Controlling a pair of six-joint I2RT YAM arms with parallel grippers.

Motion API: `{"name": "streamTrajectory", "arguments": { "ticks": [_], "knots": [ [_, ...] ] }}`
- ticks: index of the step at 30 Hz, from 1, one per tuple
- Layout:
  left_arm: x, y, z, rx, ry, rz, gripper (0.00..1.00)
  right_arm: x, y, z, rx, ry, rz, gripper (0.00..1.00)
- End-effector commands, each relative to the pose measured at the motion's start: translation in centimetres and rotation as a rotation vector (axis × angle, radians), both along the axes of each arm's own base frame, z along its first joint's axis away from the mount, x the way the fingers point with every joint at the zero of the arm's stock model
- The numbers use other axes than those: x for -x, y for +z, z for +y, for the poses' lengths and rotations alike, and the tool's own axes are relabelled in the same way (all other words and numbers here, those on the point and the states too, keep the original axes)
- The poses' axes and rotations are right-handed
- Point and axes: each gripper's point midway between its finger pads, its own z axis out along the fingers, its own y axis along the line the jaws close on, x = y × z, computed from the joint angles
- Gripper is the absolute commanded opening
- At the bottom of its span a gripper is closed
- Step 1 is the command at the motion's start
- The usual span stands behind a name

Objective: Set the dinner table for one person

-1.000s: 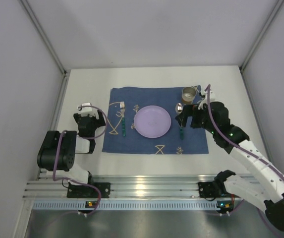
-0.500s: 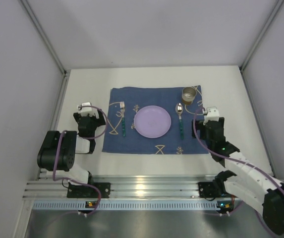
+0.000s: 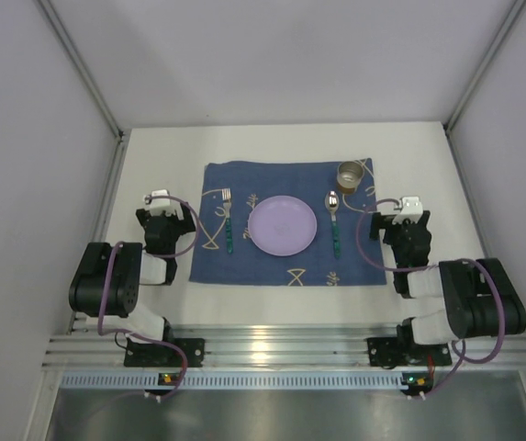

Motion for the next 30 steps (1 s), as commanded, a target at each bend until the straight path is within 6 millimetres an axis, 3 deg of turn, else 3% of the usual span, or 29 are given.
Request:
{"name": "streamTrajectory", "arguments": {
  "ticks": [1,5,30],
  "knots": [
    [-0.4,1.9,-0.4,-0.007,-0.019,-0.077,0.99,-2.1,4.3,1.8,-0.001,0.108,-0.183,1.0],
    [-0.4,1.9,-0.4,-0.007,-0.019,-0.079,0.98,-2.8,4.1,0.0,-0.026,-0.007,-0.16,1.0],
    [-0.4,1.8,-0.4,-0.007,-0.019,-0.077,0.98,-2.9,4.1,-0.1,-0.028,-0.012,-0.158,1.0]
  ]
}}
